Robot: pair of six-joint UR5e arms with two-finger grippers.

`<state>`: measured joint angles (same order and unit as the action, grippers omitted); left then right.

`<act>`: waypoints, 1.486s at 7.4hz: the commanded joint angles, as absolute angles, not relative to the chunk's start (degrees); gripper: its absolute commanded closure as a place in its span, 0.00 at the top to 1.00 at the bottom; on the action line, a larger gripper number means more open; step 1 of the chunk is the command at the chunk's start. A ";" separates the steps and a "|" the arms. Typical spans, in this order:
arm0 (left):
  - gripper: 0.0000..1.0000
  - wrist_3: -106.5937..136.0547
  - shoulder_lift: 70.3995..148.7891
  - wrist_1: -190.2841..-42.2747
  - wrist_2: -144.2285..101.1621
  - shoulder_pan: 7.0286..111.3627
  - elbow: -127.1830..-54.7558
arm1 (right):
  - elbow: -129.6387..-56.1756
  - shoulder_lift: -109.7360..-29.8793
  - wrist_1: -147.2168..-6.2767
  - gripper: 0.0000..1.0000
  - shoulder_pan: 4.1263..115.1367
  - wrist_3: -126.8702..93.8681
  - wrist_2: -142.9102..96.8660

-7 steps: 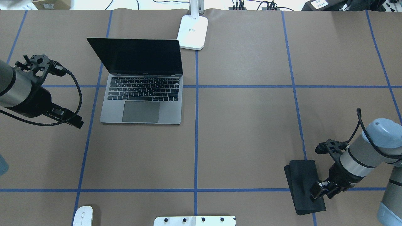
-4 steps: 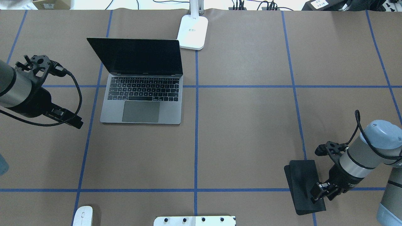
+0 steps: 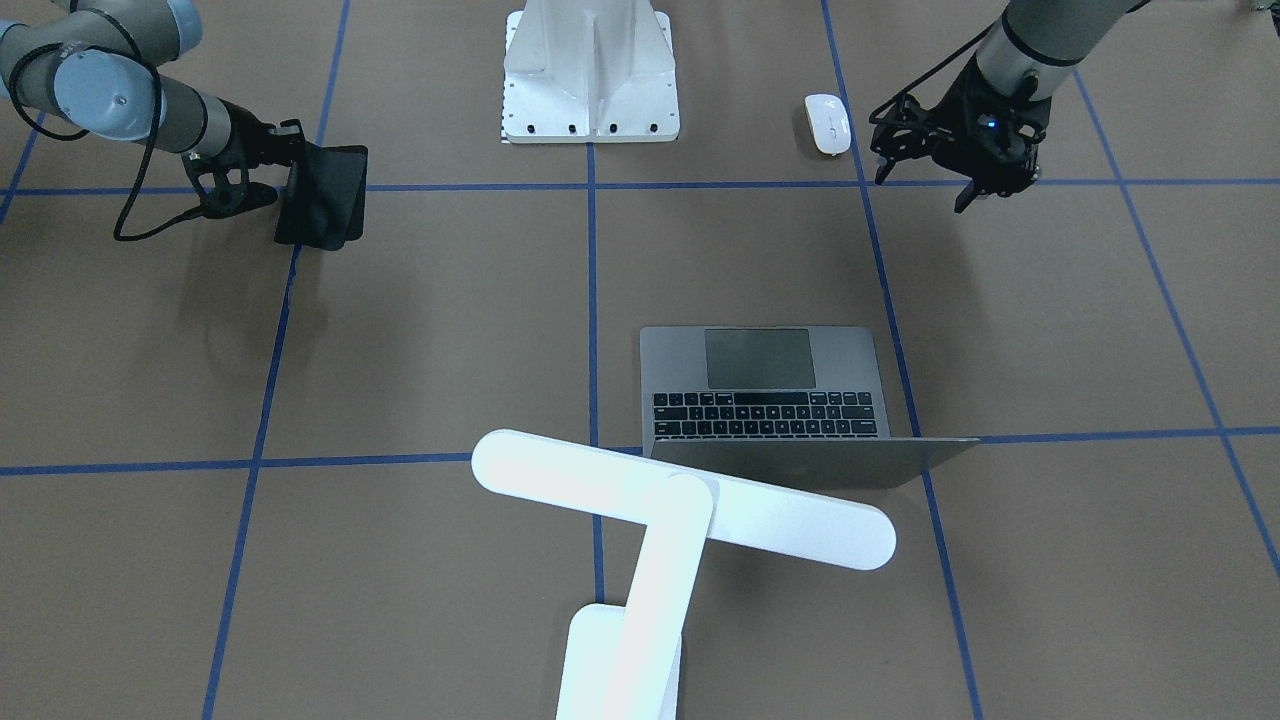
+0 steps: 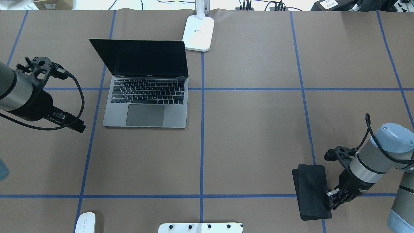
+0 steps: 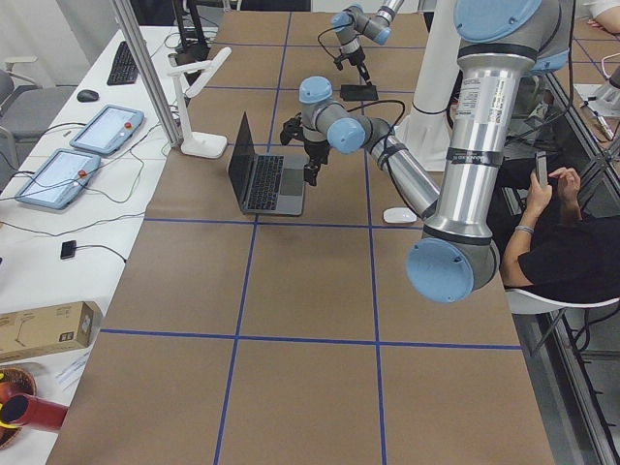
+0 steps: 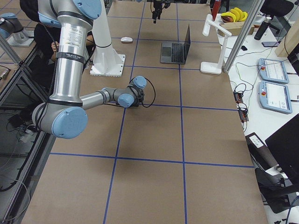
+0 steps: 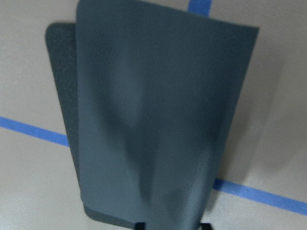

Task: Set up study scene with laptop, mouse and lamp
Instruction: 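Grasp the edge of the dark mouse pad with the right gripper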

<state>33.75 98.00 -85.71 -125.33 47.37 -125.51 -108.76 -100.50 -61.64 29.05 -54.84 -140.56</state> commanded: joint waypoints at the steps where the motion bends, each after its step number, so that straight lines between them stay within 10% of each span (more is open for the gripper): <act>1: 0.99 33.66 98.00 -85.78 -125.33 47.37 -125.59 | -108.90 -100.37 -62.23 0.28 29.09 -54.84 -140.62; 11: 0.99 33.40 98.00 -85.69 -125.42 47.46 -126.30 | -113.71 -100.37 -62.49 0.11 33.64 -54.14 -138.43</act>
